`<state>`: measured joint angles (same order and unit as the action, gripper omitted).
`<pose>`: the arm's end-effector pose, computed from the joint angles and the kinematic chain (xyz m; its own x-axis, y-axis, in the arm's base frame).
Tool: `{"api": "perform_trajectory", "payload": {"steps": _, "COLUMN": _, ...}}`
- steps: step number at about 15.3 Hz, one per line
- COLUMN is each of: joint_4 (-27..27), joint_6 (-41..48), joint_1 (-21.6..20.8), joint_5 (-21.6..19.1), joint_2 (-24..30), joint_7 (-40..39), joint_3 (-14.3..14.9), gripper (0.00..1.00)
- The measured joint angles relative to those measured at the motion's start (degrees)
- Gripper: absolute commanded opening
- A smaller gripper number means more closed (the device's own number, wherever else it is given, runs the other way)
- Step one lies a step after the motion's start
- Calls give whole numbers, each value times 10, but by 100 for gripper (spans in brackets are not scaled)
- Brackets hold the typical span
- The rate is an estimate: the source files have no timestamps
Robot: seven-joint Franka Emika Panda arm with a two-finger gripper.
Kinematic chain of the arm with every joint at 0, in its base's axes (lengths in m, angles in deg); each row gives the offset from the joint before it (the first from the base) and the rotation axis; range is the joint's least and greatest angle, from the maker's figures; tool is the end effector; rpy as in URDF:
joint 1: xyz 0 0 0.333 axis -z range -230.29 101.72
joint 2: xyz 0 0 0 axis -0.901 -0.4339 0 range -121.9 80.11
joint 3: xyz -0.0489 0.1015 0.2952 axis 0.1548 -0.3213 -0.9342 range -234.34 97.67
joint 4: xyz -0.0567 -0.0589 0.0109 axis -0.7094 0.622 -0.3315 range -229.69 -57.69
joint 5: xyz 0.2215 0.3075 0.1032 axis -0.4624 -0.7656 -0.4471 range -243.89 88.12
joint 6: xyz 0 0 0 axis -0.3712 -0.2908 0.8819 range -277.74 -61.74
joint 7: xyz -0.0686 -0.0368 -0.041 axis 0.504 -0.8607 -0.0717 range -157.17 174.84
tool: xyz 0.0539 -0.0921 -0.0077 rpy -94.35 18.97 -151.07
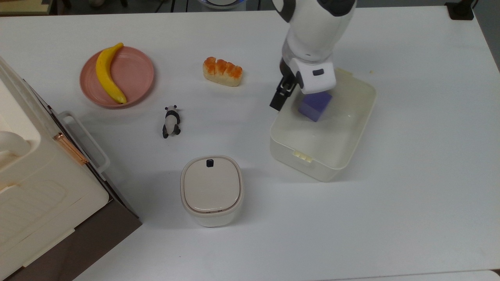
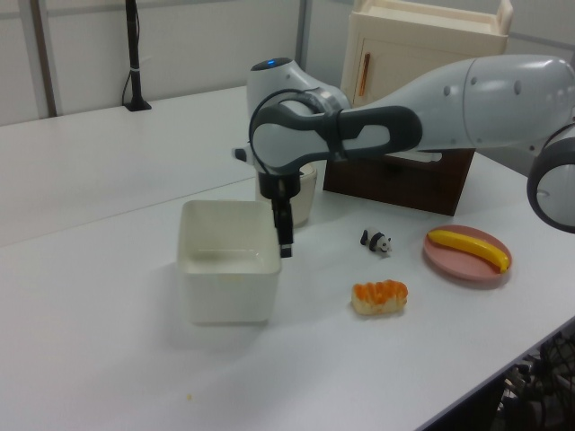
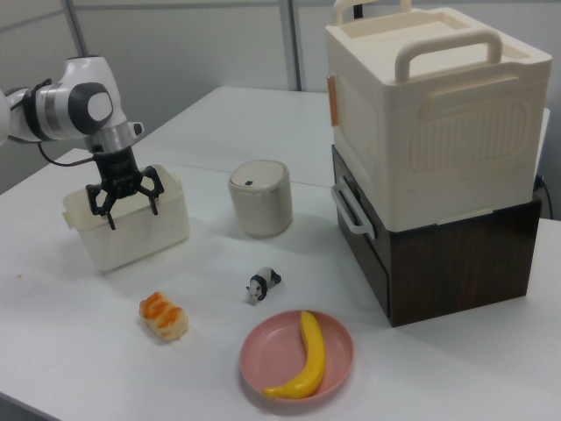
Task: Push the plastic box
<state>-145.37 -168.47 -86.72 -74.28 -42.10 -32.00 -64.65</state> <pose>0.6166 0.2090 0.4079 0.4790 0.8654 -0.1473 0.8733 -0.4868 -0.0203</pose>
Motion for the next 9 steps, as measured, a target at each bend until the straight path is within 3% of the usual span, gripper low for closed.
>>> {"api": "perform_trajectory", "payload": {"steps": 9, "joint_4": 21, "joint_6": -49, "joint_1": -15, "joint_5": 0, "joint_2": -19, "joint_7": 65, "joint_3": 2, "gripper": 100}}
